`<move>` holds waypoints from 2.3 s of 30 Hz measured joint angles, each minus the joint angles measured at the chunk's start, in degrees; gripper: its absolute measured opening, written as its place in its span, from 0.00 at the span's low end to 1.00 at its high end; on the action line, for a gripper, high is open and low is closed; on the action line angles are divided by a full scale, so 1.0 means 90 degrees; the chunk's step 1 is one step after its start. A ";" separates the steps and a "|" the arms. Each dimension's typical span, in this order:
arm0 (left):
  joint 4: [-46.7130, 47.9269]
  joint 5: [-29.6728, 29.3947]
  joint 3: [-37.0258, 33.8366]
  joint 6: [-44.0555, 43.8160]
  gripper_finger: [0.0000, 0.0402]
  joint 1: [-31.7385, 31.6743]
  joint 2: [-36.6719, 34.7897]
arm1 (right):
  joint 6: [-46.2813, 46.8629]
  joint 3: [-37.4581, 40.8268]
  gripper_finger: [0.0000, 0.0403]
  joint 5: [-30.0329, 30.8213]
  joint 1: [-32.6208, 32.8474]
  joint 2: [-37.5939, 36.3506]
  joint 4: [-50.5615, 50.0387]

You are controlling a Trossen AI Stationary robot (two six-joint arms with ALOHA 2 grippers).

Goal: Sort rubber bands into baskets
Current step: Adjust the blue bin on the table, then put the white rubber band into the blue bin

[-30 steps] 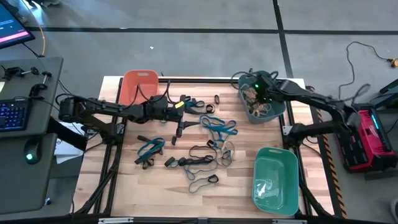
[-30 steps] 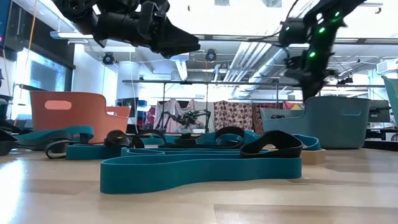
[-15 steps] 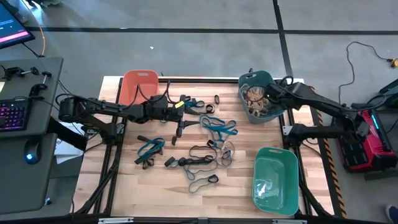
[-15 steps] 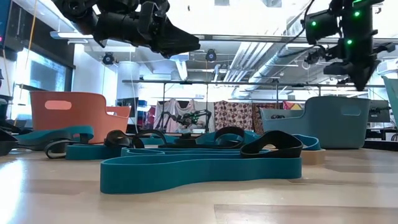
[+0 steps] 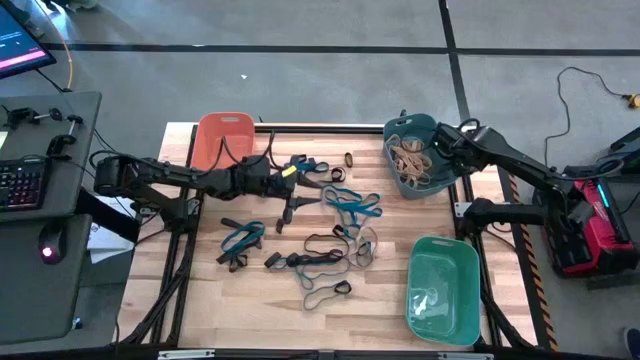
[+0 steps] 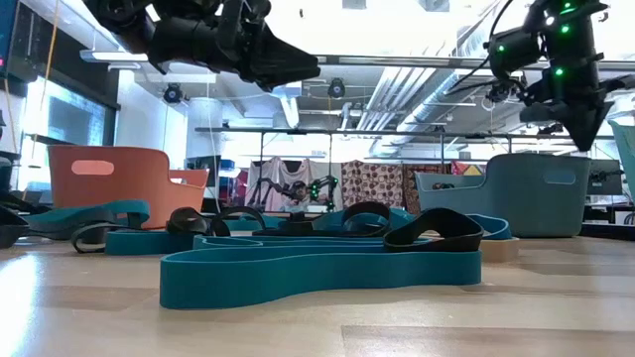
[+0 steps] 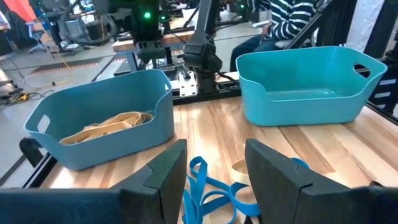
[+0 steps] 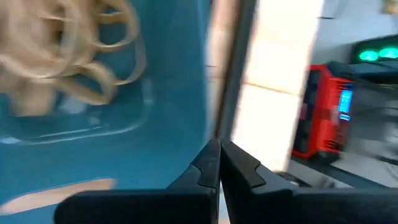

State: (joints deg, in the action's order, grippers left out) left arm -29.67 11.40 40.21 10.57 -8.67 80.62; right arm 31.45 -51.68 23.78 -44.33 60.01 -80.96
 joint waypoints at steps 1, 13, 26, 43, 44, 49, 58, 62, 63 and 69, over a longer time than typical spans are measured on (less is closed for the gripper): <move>0.0001 -0.0001 0.0000 0.0002 0.38 0.0017 0.0000 | -0.0100 0.0000 0.00 -0.0155 -0.0041 0.0000 0.0119; 0.0002 -0.0008 0.0000 0.0010 0.38 0.0030 0.0002 | -0.0195 0.0000 0.00 -0.0014 -0.0331 0.0002 -0.0055; 0.0007 -0.0010 0.0002 0.0009 0.38 0.0030 0.0002 | -0.0056 0.0002 0.00 -0.0153 -0.0379 0.0005 -0.0168; 0.0032 -0.0008 0.0002 0.0007 0.38 0.0030 0.0005 | 0.0394 0.1154 0.00 -0.0262 -0.0450 -0.0216 0.0722; 0.0032 -0.0010 0.0002 0.0007 0.38 0.0030 0.0005 | 0.0363 0.1169 0.00 -0.0330 -0.0449 -0.0268 0.0788; 0.0031 -0.0008 0.0002 -0.0049 0.38 0.0030 0.0005 | 0.0337 0.1175 0.00 -0.0682 -0.0270 -0.0545 0.1054; 0.0029 -0.0006 0.0002 -0.0100 0.38 0.0058 0.0005 | 0.0426 0.1036 0.00 -0.1040 0.0316 -0.1093 0.0997; 0.0031 -0.0006 0.0002 -0.0095 0.38 0.0066 0.0005 | 0.0741 0.0486 0.00 -0.1000 0.0845 -0.1298 0.0554; 0.0029 -0.0006 0.0002 -0.0095 0.38 0.0066 0.0005 | 0.0823 0.0327 0.00 -0.0996 0.1046 -0.1329 0.0510; 0.0058 -0.0006 0.0004 -0.0100 0.38 0.0066 0.0005 | 0.1428 -0.0264 0.00 -0.1172 0.2835 -0.1234 0.0579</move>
State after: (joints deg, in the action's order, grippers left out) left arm -29.15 11.35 40.24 9.67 -8.08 80.66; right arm 44.31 -54.06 13.24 -18.81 48.90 -75.75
